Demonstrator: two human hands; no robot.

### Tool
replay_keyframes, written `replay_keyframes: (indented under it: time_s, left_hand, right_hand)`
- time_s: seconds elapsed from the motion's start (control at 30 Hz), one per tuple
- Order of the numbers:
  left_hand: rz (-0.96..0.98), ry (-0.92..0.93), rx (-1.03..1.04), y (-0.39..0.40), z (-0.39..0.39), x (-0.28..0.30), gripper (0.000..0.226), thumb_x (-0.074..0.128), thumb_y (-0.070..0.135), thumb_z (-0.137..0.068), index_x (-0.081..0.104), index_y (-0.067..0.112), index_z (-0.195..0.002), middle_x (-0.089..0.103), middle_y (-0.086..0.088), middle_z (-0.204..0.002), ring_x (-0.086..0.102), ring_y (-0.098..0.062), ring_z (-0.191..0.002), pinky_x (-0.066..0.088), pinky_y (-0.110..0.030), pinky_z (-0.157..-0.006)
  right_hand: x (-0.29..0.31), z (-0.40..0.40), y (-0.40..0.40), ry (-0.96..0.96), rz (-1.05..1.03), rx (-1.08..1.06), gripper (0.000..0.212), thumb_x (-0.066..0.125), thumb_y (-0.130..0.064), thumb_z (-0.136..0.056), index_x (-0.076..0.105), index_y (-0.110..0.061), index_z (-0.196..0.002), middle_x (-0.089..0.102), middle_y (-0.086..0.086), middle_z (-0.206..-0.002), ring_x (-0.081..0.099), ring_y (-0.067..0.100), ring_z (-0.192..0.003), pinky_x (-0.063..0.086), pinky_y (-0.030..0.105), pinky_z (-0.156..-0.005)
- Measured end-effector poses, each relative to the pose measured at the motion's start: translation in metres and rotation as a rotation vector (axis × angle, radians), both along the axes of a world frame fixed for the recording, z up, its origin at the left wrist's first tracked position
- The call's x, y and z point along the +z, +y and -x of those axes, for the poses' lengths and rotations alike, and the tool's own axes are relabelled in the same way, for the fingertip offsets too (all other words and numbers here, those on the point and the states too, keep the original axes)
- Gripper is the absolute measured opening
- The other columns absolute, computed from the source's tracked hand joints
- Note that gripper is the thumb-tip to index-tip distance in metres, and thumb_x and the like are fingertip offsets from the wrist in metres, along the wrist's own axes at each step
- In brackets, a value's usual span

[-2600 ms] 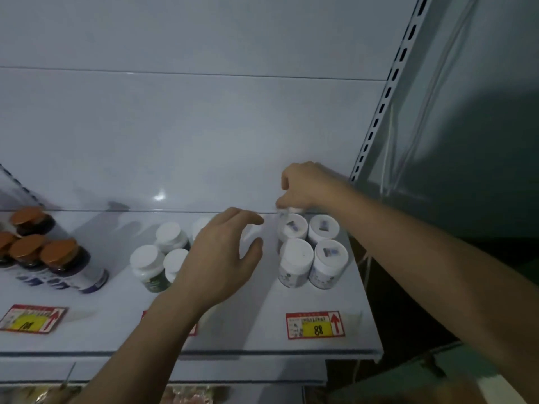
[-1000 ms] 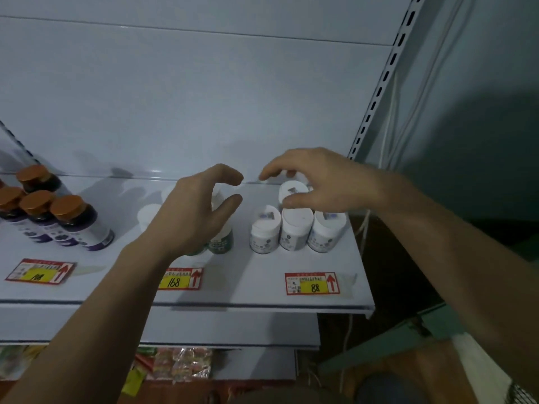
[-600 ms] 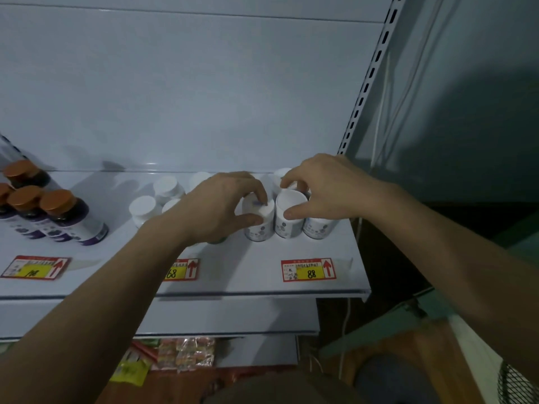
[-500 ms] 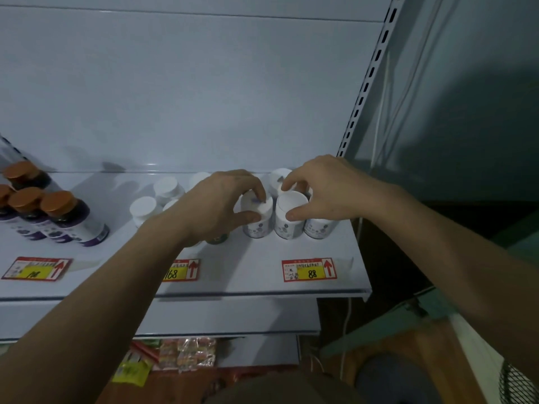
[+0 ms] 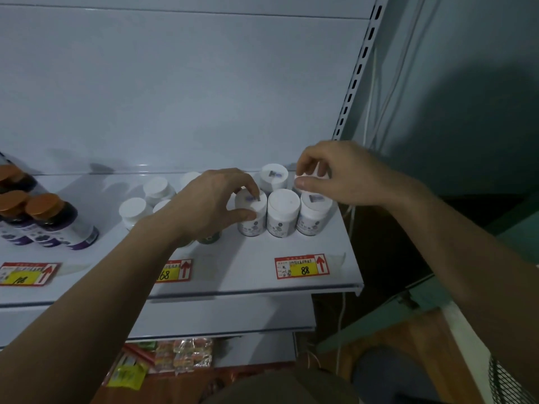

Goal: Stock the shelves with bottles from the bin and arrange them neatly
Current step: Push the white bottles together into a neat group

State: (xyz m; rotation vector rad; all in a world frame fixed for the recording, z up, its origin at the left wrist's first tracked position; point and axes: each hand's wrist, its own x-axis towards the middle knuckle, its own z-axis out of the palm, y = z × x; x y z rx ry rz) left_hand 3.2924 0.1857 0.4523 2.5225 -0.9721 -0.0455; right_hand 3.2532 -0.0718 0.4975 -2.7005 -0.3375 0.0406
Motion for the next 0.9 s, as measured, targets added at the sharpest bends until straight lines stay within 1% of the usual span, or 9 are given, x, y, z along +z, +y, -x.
replay_keyframes:
  time_s: [0.07, 0.17, 0.3, 0.53, 0.63, 0.7, 0.73, 0.83, 0.9]
  left_hand:
    - [-0.006, 0.006, 0.003, 0.0, -0.001, 0.0, 0.032, 0.081, 0.035, -0.08, 0.068, 0.029, -0.108, 0.067, 0.008, -0.116, 0.062, -0.014, -0.097, 0.056, -0.04, -0.089]
    - [-0.005, 0.005, 0.002, 0.0, -0.002, -0.001, 0.033, 0.082, 0.035, -0.08, 0.068, 0.029, -0.109, 0.067, 0.008, -0.118, 0.062, -0.014, -0.098, 0.056, -0.039, -0.09]
    - [0.004, 0.015, 0.009, -0.002, -0.003, -0.003, 0.033, 0.082, 0.035, -0.079, 0.069, 0.03, -0.109, 0.067, 0.009, -0.12, 0.062, -0.013, -0.098, 0.056, -0.039, -0.09]
    - [0.041, -0.011, -0.018, -0.007, 0.001, -0.004, 0.031, 0.083, 0.036, -0.078, 0.07, 0.028, -0.105, 0.067, 0.008, -0.119, 0.063, -0.013, -0.096, 0.056, -0.04, -0.088]
    - [0.012, -0.038, -0.011, -0.005, 0.001, -0.001, 0.029, 0.078, 0.044, -0.08, 0.07, 0.031, -0.105, 0.057, 0.008, -0.13, 0.06, -0.013, -0.103, 0.054, -0.035, -0.09]
    - [0.052, -0.074, 0.017, -0.004, -0.003, 0.005, 0.032, 0.068, 0.054, -0.084, 0.069, 0.03, -0.106, 0.052, 0.008, -0.129, 0.056, -0.01, -0.103, 0.049, -0.03, -0.087]
    - [0.091, -0.103, 0.019, -0.006, -0.006, 0.011, 0.033, 0.063, 0.054, -0.087, 0.069, 0.028, -0.107, 0.053, 0.006, -0.126, 0.056, -0.01, -0.102, 0.048, -0.028, -0.087]
    - [0.117, -0.114, 0.009, -0.027, -0.029, 0.025, 0.025, 0.061, 0.037, -0.096, 0.067, 0.023, -0.116, 0.06, 0.001, -0.12, 0.061, -0.011, -0.098, 0.048, -0.022, -0.08]
    - [0.014, 0.003, 0.005, -0.045, -0.049, 0.03, 0.033, 0.06, 0.034, -0.098, 0.063, 0.022, -0.129, 0.063, -0.001, -0.126, 0.065, -0.015, -0.098, 0.047, -0.023, -0.081]
  right_hand:
    - [0.006, 0.004, -0.011, 0.027, 0.031, 0.004, 0.031, 0.077, -0.042, -0.085, 0.066, -0.027, -0.109, 0.059, -0.014, -0.103, 0.059, 0.006, -0.088, 0.046, 0.021, -0.068]
    - [0.001, 0.01, -0.016, 0.103, 0.116, -0.002, 0.04, 0.084, -0.04, -0.078, 0.064, -0.028, -0.111, 0.058, -0.012, -0.109, 0.057, 0.006, -0.088, 0.045, 0.021, -0.069]
    - [-0.009, 0.013, -0.016, 0.104, 0.081, -0.037, 0.036, 0.086, -0.037, -0.076, 0.065, -0.029, -0.103, 0.06, -0.011, -0.11, 0.06, 0.009, -0.086, 0.051, 0.028, -0.074]
    - [-0.012, 0.015, -0.024, 0.136, 0.062, -0.066, 0.035, 0.086, -0.039, -0.076, 0.065, -0.032, -0.102, 0.06, -0.012, -0.111, 0.064, 0.01, -0.087, 0.057, 0.032, -0.078]
    - [-0.01, 0.013, -0.029, 0.114, 0.04, -0.068, 0.03, 0.08, -0.045, -0.08, 0.063, -0.035, -0.103, 0.059, -0.016, -0.105, 0.062, 0.008, -0.087, 0.054, 0.03, -0.076]
    - [-0.006, 0.007, -0.031, 0.031, -0.012, -0.09, 0.023, 0.072, -0.045, -0.088, 0.065, -0.032, -0.105, 0.062, -0.014, -0.103, 0.062, 0.006, -0.086, 0.054, 0.029, -0.075]
    - [-0.003, 0.003, -0.031, -0.01, -0.03, -0.101, 0.021, 0.069, -0.042, -0.091, 0.066, -0.029, -0.108, 0.064, -0.012, -0.103, 0.063, 0.005, -0.086, 0.053, 0.027, -0.075]
    - [0.0, -0.019, -0.023, -0.016, -0.021, -0.133, 0.024, 0.063, -0.032, -0.098, 0.065, -0.024, -0.12, 0.064, -0.01, -0.106, 0.062, 0.009, -0.089, 0.044, 0.018, -0.069]
    - [0.0, -0.034, -0.019, 0.072, 0.026, -0.13, 0.03, 0.062, -0.032, -0.099, 0.062, -0.026, -0.129, 0.065, -0.004, -0.115, 0.06, 0.013, -0.095, 0.04, 0.022, -0.07]
